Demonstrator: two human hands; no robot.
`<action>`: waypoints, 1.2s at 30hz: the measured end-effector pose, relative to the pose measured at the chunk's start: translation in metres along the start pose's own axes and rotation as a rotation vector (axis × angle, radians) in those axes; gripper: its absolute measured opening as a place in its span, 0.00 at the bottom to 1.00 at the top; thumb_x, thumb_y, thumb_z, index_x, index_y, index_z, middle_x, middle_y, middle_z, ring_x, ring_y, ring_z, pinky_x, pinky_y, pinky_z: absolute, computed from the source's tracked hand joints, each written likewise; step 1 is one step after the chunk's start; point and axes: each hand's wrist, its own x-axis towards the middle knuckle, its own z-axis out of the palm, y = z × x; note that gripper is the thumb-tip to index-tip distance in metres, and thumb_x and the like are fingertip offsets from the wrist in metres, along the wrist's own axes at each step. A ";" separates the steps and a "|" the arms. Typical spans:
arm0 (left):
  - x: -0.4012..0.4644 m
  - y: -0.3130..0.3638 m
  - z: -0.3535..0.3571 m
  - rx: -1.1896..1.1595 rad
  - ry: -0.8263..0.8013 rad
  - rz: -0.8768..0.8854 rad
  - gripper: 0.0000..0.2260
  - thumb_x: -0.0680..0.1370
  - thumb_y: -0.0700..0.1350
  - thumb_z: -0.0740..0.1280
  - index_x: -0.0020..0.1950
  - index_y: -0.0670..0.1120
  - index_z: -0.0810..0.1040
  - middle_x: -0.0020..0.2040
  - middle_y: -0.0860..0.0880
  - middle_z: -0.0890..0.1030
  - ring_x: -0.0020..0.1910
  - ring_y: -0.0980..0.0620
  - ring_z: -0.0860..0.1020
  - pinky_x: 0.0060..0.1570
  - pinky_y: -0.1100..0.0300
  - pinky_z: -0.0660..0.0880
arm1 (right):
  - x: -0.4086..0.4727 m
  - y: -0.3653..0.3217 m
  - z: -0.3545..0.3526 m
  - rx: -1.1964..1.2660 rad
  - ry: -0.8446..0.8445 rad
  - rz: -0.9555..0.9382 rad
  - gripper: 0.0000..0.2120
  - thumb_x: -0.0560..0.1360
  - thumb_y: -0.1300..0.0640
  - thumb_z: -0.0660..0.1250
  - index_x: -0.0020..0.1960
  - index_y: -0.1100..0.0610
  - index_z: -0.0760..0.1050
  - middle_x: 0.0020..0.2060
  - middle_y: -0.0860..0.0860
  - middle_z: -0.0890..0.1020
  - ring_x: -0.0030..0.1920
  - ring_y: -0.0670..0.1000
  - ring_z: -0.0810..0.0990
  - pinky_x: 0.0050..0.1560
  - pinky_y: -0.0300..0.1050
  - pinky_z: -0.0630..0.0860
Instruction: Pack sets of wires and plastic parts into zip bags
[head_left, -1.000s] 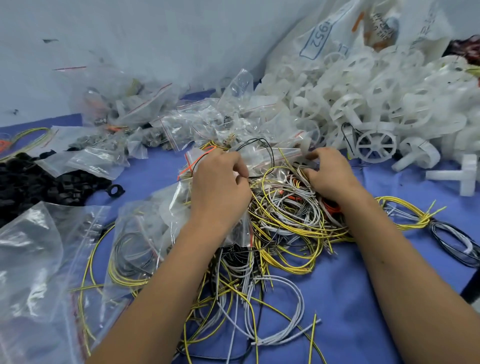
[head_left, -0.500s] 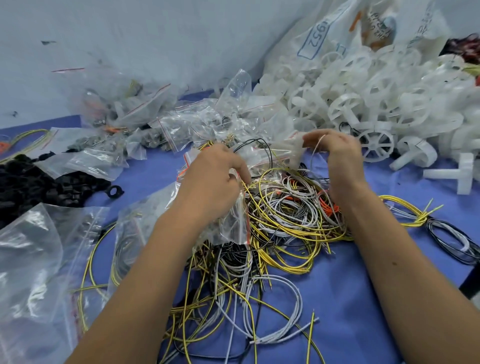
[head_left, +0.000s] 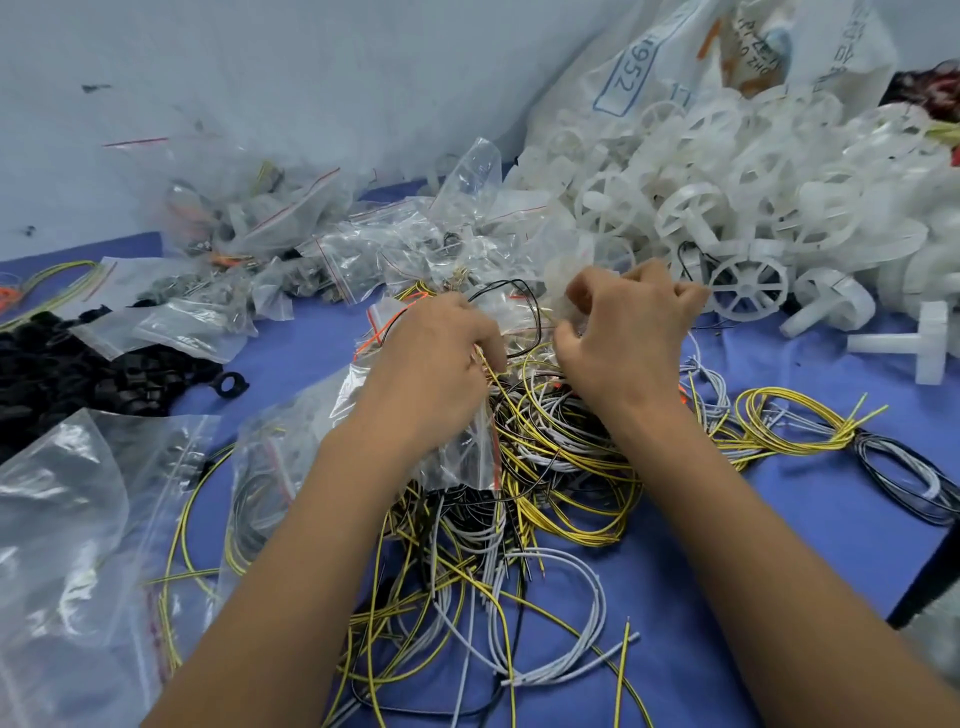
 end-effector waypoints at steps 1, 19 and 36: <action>0.000 -0.001 -0.004 0.041 -0.044 0.001 0.21 0.71 0.30 0.61 0.42 0.55 0.85 0.55 0.50 0.77 0.56 0.50 0.70 0.54 0.54 0.68 | -0.001 0.001 -0.001 0.015 0.031 -0.002 0.07 0.70 0.52 0.73 0.48 0.49 0.82 0.41 0.48 0.83 0.56 0.57 0.73 0.53 0.52 0.58; -0.009 -0.040 -0.082 -0.189 0.187 0.090 0.08 0.69 0.40 0.77 0.41 0.53 0.85 0.37 0.60 0.78 0.36 0.57 0.74 0.38 0.59 0.75 | -0.021 -0.032 -0.007 1.249 -0.448 -0.168 0.10 0.78 0.69 0.69 0.55 0.57 0.79 0.43 0.51 0.82 0.43 0.43 0.81 0.45 0.34 0.75; -0.007 -0.012 -0.076 -0.343 0.193 0.209 0.06 0.67 0.47 0.72 0.40 0.47 0.85 0.35 0.61 0.79 0.38 0.52 0.77 0.35 0.64 0.71 | -0.034 -0.050 0.007 1.212 -0.542 -0.363 0.04 0.79 0.64 0.69 0.51 0.59 0.82 0.43 0.50 0.84 0.46 0.45 0.81 0.47 0.47 0.78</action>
